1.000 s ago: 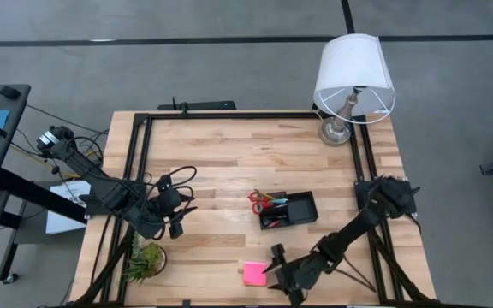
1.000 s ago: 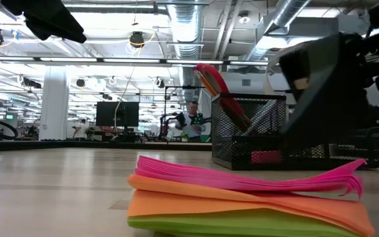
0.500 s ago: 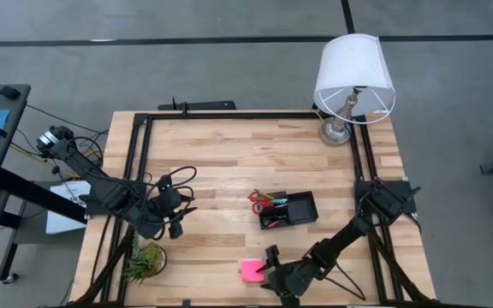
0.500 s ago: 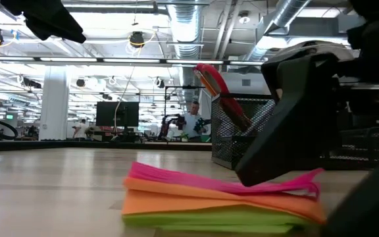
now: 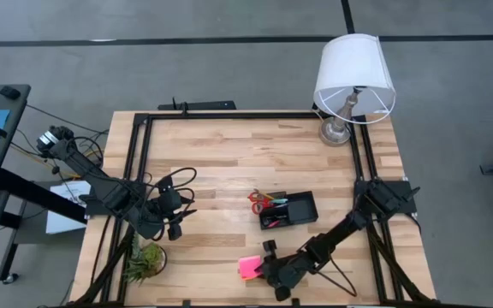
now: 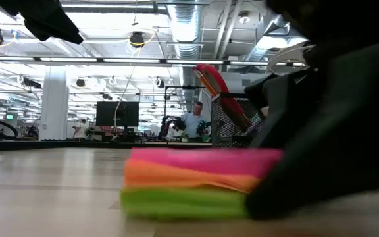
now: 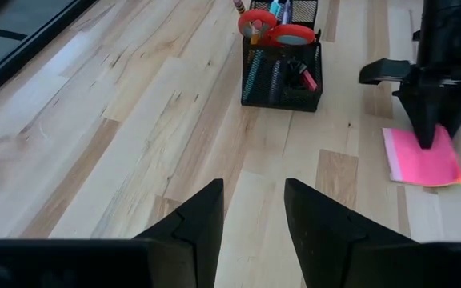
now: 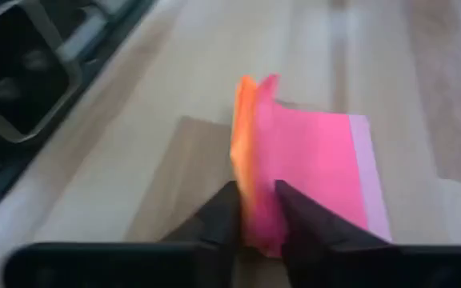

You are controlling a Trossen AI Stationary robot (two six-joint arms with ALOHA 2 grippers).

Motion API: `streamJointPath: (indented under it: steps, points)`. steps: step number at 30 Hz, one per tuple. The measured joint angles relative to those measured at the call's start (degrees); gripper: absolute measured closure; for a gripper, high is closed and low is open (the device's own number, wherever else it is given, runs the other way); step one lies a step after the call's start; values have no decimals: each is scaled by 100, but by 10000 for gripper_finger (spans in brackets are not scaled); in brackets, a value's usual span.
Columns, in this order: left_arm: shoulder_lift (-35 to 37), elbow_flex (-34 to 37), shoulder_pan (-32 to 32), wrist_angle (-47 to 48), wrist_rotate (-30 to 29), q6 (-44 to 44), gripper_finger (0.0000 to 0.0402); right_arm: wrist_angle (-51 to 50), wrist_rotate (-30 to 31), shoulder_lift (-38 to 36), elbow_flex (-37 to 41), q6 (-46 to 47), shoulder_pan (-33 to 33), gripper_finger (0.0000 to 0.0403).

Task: Pick and place office supplies into organizer
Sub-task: Put the sticky notes into the desk organizer

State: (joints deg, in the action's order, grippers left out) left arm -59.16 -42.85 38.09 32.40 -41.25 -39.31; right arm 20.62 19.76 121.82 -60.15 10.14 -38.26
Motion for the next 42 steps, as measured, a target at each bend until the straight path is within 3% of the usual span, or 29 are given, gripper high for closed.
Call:
streamJointPath:
  steps: [4, 8, 11, 14, 18, 21, 27, 38, 42]
  points:
    - [0, 0, 0, 2, 0, 2, 276, -41, 74, -18, 8, 34, -18, 389]
    - [0, 0, 0, 3, -2, -3, 276, -508, 466, -275, 33, -108, -210, 377]
    - [0, 0, 0, 5, -2, -27, 276, -1307, 979, -867, 52, -69, -449, 382]
    - [0, 0, 0, 4, -2, -37, 276, -2565, 1801, -1619, 33, 344, -771, 394]
    - [0, 0, 0, 4, -4, -42, 276, -4451, 3261, -2468, 34, 1526, -1204, 382]
    - [0, 0, 0, 4, -7, -45, 276, -5884, 3756, -2841, 31, 2537, -1289, 384]
    - [0, 0, -2, 4, -9, -44, 276, -7678, 3552, -2807, 104, 3329, -961, 389]
    - [0, 0, 0, 15, -9, 70, 276, -7698, 2374, -2486, 613, 3200, -456, 394]
    - [0, 0, 0, 28, -9, 87, 276, -7705, 2139, -2487, 616, 3147, -414, 357]
